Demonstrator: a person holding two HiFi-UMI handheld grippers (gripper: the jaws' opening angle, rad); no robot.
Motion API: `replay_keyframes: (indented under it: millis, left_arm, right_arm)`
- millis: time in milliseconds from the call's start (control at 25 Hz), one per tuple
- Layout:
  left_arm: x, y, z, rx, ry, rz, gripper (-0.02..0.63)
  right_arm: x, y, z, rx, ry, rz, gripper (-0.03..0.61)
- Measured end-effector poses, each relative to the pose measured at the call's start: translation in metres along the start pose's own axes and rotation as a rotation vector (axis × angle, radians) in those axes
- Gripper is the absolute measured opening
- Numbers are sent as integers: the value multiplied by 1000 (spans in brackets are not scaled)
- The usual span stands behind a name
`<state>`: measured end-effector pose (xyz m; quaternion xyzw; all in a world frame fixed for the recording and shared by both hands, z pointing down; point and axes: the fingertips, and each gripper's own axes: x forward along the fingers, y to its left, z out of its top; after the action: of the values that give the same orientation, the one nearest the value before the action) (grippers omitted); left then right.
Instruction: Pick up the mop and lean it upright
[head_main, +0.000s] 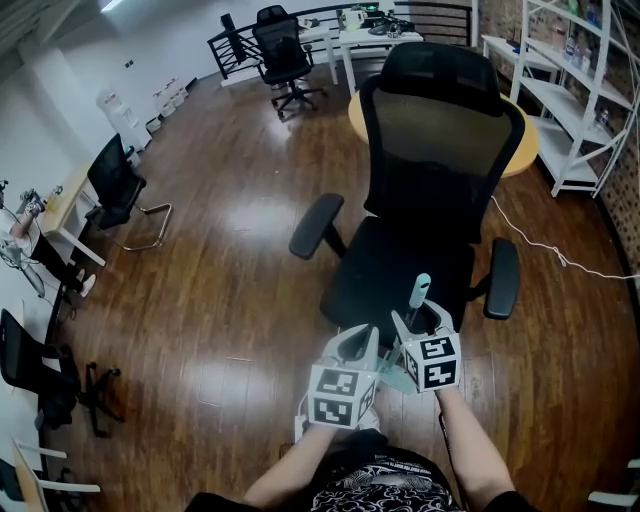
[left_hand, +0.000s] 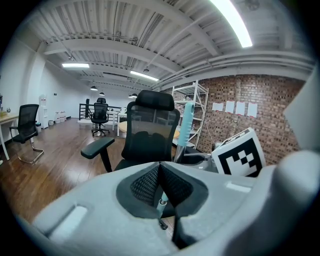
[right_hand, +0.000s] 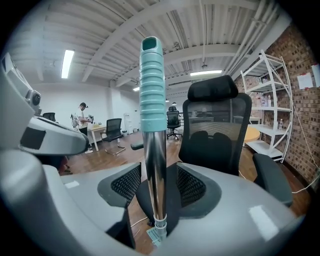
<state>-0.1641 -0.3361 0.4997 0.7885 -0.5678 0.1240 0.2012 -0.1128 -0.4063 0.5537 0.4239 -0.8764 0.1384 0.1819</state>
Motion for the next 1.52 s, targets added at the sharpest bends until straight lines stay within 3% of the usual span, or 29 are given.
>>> replay_keyframes:
  millis: [400, 840, 1240, 1520]
  left_arm:
    - [-8, -21, -5, -16, -15, 5, 3]
    - [-39, -82, -3, 2, -71, 13, 3]
    - [-61, -138, -13, 32, -93, 10, 3]
    - [-75, -154, -17, 48, -94, 21, 3]
  right_arm:
    - [-47, -1, 8, -6, -52, -26, 207]
    - [-146, 25, 34, -72, -198, -20, 0]
    - [-207, 36, 18, -61, -227, 61, 0]
    - [-225, 42, 13, -49, -237, 93, 0]
